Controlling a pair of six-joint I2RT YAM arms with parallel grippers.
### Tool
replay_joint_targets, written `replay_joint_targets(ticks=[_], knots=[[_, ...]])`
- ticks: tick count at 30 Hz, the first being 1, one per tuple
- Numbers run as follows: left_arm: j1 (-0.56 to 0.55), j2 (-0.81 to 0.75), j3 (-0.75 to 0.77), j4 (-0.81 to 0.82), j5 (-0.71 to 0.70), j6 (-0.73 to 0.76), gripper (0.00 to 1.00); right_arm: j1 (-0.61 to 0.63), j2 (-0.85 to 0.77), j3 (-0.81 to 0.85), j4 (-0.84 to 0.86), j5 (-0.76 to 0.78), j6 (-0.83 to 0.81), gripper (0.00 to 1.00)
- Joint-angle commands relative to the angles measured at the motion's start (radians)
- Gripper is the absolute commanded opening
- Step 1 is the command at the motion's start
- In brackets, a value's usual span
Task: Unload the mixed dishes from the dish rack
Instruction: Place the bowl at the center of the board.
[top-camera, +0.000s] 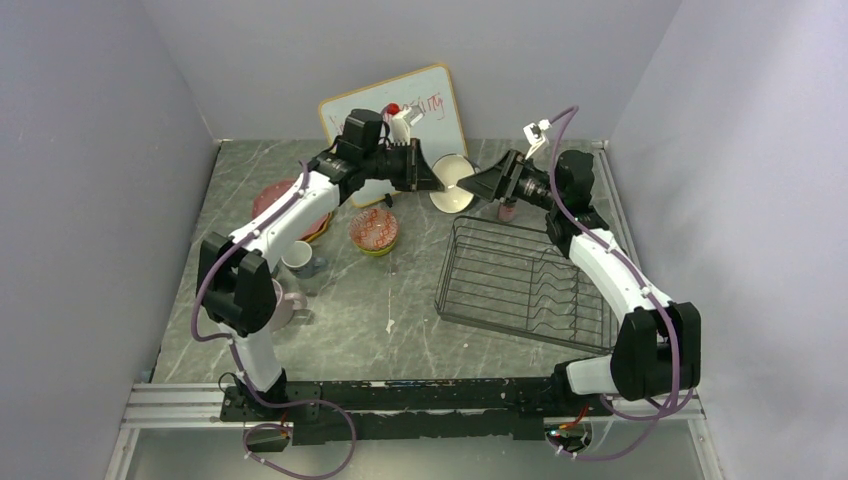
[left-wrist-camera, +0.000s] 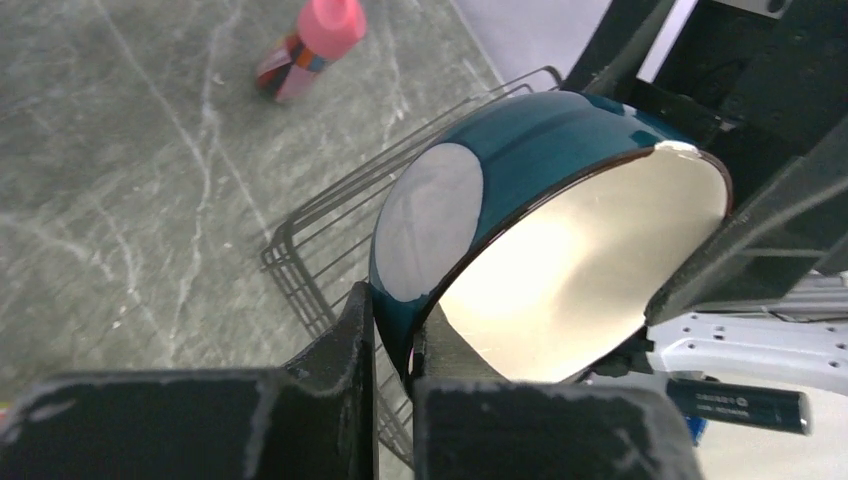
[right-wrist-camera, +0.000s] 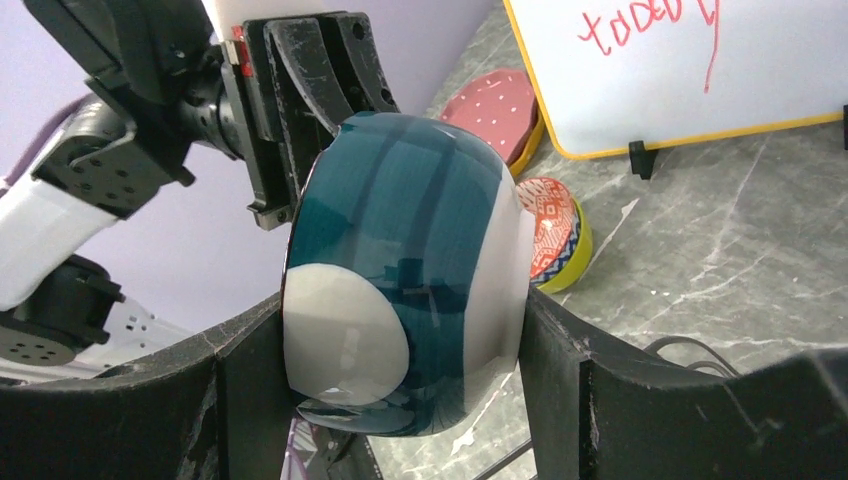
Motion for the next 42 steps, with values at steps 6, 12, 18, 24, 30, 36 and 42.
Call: replay_joint_targets(ticks=[6, 12, 18, 24, 30, 36, 42], knots=[[0.011, -0.019, 0.137, -0.144, -0.126, 0.120, 0.03, 0.043, -0.040, -0.001, 0.064, -0.051, -0.068, 0.50], [0.012, -0.039, 0.159, -0.196, -0.181, 0.156, 0.03, 0.044, -0.046, 0.010, -0.007, -0.011, -0.122, 0.81], [0.012, -0.060, 0.159, -0.215, -0.224, 0.171, 0.03, 0.047, -0.047, 0.007, -0.016, -0.002, -0.129, 0.96], [0.014, -0.075, 0.170, -0.259, -0.287, 0.216, 0.03, 0.046, -0.066, 0.026, -0.108, 0.038, -0.224, 0.99], [0.028, -0.090, 0.186, -0.390, -0.416, 0.362, 0.03, 0.024, -0.116, 0.079, -0.277, 0.084, -0.449, 0.99], [0.084, -0.061, 0.207, -0.574, -0.475, 0.489, 0.03, 0.002, -0.153, 0.105, -0.511, 0.090, -0.711, 0.99], [0.159, 0.036, 0.265, -0.709, -0.483, 0.590, 0.03, -0.006, -0.214, 0.073, -0.683, 0.086, -0.950, 0.99]])
